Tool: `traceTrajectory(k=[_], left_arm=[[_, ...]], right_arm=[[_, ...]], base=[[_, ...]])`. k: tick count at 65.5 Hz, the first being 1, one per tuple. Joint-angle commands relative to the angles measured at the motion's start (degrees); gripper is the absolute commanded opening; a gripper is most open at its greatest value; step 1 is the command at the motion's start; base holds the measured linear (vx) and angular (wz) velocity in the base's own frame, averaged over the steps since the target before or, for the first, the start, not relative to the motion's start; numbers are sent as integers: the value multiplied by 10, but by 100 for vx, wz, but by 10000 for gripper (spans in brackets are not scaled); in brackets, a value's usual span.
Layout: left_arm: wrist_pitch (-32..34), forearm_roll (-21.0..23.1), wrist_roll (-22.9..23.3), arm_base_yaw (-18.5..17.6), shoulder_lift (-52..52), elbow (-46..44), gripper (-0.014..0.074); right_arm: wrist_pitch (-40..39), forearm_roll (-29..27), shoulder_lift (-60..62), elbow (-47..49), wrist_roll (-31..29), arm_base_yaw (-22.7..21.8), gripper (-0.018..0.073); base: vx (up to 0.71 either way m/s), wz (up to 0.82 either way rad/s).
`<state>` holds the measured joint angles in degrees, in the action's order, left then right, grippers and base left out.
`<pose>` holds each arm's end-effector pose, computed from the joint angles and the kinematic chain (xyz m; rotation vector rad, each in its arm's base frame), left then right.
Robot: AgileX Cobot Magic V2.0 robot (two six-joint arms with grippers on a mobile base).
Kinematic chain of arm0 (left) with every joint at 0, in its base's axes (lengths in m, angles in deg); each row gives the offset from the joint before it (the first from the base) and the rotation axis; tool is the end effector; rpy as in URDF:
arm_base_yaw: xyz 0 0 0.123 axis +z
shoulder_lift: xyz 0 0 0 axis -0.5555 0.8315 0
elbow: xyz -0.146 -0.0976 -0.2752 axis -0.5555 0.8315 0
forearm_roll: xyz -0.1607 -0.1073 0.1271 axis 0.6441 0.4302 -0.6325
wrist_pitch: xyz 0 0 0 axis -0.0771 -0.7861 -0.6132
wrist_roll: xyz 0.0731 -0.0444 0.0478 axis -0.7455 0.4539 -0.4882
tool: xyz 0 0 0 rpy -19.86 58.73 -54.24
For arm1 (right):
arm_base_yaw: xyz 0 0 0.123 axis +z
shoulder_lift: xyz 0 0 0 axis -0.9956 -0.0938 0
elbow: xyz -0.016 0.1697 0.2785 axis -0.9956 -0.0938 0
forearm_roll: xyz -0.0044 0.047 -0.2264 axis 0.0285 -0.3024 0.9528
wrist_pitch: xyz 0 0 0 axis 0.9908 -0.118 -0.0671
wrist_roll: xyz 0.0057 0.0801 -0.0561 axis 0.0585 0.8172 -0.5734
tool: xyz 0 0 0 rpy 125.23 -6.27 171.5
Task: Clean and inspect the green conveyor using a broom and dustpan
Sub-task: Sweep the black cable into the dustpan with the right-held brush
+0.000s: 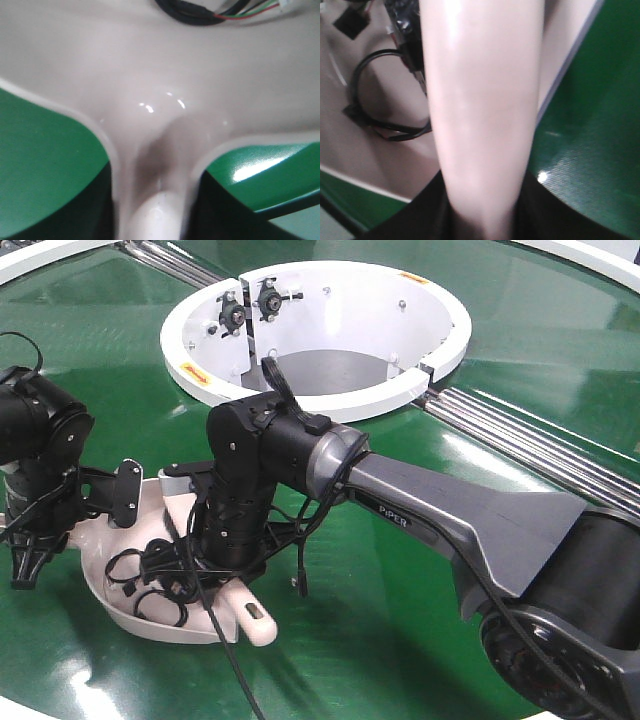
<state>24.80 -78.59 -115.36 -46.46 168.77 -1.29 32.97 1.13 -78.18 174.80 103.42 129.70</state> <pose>0.3382 -0.0364 0.2551 -1.9476 -2.1772 -0.5521 0.3275 0.3548 0.2310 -0.6864 3.0176 0.3768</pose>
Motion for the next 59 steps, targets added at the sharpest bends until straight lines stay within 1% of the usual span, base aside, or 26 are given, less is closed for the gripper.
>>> traceTrajectory(k=[1,4,14,35,41,50,59], left_arm=[[-1,-8,8,-3,-27,-17,-6],[-1,-8,8,-3,-27,-17,-6],[-1,-8,8,-3,-27,-17,-6],[-1,-8,8,-3,-27,-17,-6],[-1,-8,8,-3,-27,-17,-6],[-1,-8,8,-3,-27,-17,-6],[-1,-8,8,-3,-27,-17,-6]], right_arm=[[33,17,47,19,-6,-8,-1],[33,17,50,18,-8,-11,-1],[33,21,68,16,-21,-44,-1],[33,89,135,4,-42,-100,-1],[33,93,158,-25,-64,-117,-1],[29,92,195,-102,-102,-151,-1],[-13,87,244,-195,-122,-191,-1]], base=[[0,0],[0,0],[0,0],[0,0],[0,0],[0,0],[0,0]])
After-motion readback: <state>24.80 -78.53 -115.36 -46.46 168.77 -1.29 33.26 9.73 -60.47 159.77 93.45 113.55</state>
